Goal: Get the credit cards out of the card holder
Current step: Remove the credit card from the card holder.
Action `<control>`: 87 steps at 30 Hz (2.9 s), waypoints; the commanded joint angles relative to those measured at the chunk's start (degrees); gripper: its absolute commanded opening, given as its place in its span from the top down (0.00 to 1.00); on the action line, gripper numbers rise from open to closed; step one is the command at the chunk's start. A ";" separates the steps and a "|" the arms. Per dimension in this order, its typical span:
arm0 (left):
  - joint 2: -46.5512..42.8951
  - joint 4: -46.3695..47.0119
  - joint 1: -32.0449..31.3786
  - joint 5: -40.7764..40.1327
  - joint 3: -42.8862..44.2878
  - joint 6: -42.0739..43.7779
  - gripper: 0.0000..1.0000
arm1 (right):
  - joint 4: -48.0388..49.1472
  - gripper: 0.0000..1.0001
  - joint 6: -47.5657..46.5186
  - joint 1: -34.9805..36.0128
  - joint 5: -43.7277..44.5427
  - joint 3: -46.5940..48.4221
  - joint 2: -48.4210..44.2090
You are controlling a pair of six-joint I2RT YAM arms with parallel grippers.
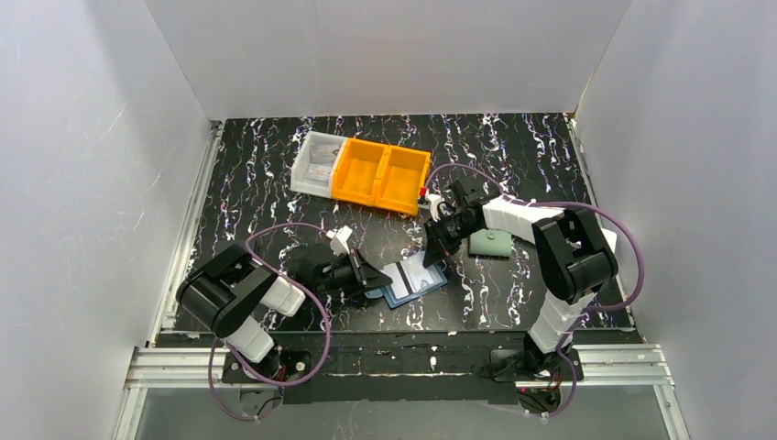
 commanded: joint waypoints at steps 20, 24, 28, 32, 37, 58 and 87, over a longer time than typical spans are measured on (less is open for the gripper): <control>-11.41 -5.13 1.14 5.01 1.47 1.57 1.00 | -4.22 0.21 -11.84 -2.36 -3.40 -2.00 -9.53; -11.63 -5.78 1.14 6.63 3.41 2.84 1.00 | -5.92 0.12 -14.77 -2.88 -9.65 -2.09 -11.84; -12.60 -5.85 0.93 7.86 4.88 4.25 1.00 | -7.39 0.03 -16.45 -2.88 -19.70 -2.90 -11.82; -13.79 -6.02 -0.20 7.78 6.73 4.93 1.00 | -9.00 0.02 -16.37 -2.88 -25.96 -2.36 -9.17; -13.19 -6.56 -2.69 6.48 9.37 6.33 1.00 | -8.97 0.05 -14.46 -2.73 -29.96 -2.17 -7.12; -34.43 -14.40 -0.88 -5.81 -0.16 -0.31 0.04 | -22.33 0.99 -38.19 -2.70 -17.26 4.30 -16.15; -19.81 -27.84 -12.90 -16.67 18.33 -40.91 0.19 | -7.81 0.99 -75.60 21.80 33.17 -2.73 -49.53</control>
